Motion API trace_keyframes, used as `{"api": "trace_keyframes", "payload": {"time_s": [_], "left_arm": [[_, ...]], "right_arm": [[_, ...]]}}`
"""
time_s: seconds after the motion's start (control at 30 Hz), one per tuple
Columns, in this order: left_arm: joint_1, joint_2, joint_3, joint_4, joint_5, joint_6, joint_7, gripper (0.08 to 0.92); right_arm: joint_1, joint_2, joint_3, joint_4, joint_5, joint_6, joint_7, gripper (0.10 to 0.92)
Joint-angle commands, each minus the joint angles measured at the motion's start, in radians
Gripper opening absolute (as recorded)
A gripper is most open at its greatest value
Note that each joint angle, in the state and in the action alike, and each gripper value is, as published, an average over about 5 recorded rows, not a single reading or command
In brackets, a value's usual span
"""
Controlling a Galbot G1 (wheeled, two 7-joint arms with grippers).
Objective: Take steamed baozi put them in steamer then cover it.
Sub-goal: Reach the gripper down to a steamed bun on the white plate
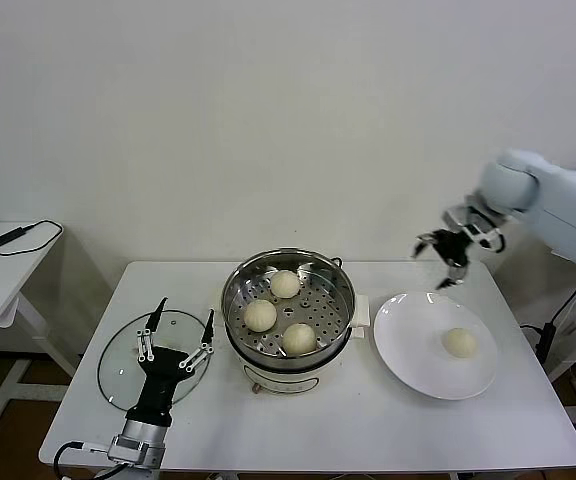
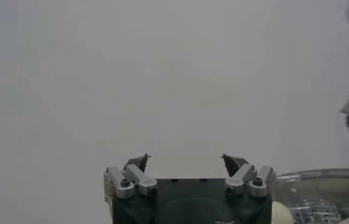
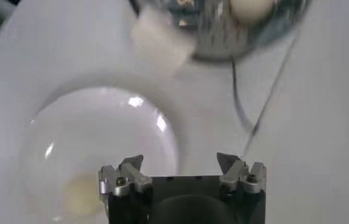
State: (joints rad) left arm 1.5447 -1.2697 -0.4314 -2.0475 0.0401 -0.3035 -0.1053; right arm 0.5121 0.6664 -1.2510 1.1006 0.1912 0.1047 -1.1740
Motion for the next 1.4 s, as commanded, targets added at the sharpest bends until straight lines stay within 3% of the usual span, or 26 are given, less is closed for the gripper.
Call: {"api": "trace_keyframes", "payload": {"time_s": [0.03,0.4,1.03,1.4], "left_arm": [[0.005,0.000,-0.004,-0.006,0.001,0.001,-0.001,0.823],[0.011,-0.003,-0.009,-0.013,0.003,0.003,-0.002,0.823],[0.018,-0.006,-0.025,-0.006,0.002,-0.005,-0.002,0.823],[0.015,-0.005,-0.023,-0.003,0.002,-0.005,-0.003,0.823]], "right_arm": [[-0.156,-0.093,0.005,-0.114,0.036,-0.065,0.041,0.823],[-0.301,-0.055,0.054,-0.150,0.014,-0.066,0.184,0.823],[-0.377,0.030,0.099,-0.224,0.000,-0.073,0.186,0.822],[-0.305,0.016,0.078,-0.175,0.007,-0.077,0.166,0.666]]}}
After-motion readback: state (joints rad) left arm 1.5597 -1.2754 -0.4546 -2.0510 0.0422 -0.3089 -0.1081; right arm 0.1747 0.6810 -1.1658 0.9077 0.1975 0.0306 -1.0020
